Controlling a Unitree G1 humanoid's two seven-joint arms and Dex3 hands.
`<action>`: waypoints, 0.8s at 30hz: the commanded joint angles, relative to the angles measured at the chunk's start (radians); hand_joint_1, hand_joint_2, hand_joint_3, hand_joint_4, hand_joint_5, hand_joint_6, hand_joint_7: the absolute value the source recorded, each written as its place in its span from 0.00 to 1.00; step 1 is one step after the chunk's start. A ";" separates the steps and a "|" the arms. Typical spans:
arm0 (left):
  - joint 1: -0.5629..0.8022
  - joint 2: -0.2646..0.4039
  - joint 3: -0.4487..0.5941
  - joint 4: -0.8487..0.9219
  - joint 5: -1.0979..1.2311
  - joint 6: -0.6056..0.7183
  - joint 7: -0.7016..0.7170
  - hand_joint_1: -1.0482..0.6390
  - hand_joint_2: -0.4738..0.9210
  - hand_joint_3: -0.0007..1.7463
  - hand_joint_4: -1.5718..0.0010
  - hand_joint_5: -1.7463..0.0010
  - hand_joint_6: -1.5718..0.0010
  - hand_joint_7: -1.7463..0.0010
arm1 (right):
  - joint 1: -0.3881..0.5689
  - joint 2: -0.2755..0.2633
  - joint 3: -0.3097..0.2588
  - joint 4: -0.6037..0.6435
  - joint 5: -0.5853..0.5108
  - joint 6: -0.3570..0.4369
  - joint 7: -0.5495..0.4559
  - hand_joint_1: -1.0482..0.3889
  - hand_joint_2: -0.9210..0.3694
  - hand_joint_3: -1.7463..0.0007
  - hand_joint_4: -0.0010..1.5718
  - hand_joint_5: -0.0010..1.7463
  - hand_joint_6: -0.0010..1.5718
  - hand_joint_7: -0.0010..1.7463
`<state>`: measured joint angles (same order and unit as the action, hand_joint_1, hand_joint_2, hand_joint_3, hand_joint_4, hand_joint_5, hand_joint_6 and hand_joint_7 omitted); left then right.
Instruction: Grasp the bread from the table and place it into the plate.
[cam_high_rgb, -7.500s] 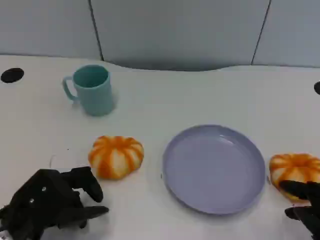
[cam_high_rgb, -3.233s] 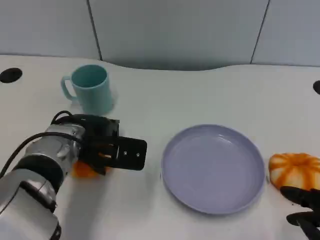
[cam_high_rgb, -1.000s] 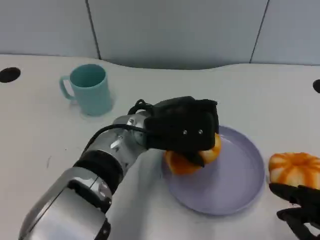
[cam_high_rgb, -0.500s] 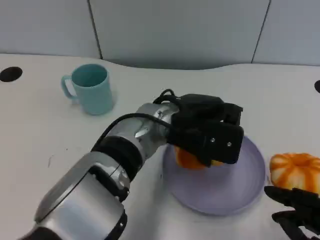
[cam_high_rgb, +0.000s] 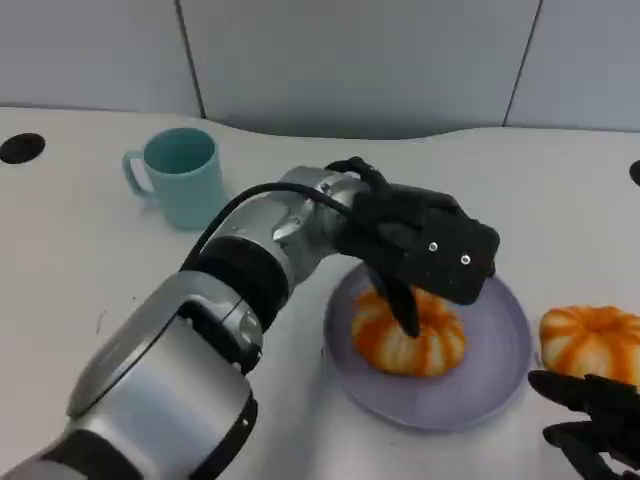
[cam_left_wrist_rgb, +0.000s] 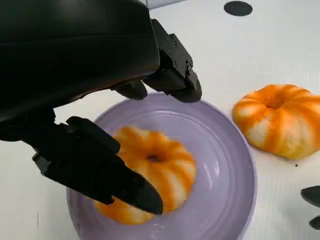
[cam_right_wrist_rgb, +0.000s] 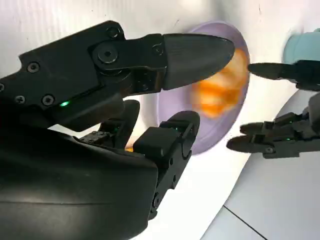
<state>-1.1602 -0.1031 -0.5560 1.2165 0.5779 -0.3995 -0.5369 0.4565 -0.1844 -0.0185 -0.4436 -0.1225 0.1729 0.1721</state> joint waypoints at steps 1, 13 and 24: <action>-0.022 0.018 0.017 -0.013 -0.021 0.004 -0.045 0.25 0.89 0.00 0.98 0.85 0.80 1.00 | 0.005 -0.014 -0.009 -0.005 0.007 -0.009 0.004 0.48 0.00 0.78 0.37 0.35 0.44 0.00; 0.011 0.159 0.151 -0.148 -0.191 -0.052 -0.225 0.22 0.93 0.01 0.99 0.89 0.85 0.99 | 0.006 -0.022 -0.029 0.011 0.015 -0.029 0.010 0.47 0.00 0.78 0.38 0.36 0.44 0.01; 0.429 0.343 0.352 -0.474 -0.442 0.001 -0.199 0.35 0.97 0.00 0.98 0.62 0.77 0.99 | 0.011 -0.031 -0.051 0.024 0.033 -0.047 0.022 0.46 0.00 0.78 0.34 0.34 0.44 0.00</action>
<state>-0.8275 0.2132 -0.2448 0.8295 0.1809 -0.4450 -0.7628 0.4670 -0.1987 -0.0557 -0.4294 -0.1057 0.1433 0.1868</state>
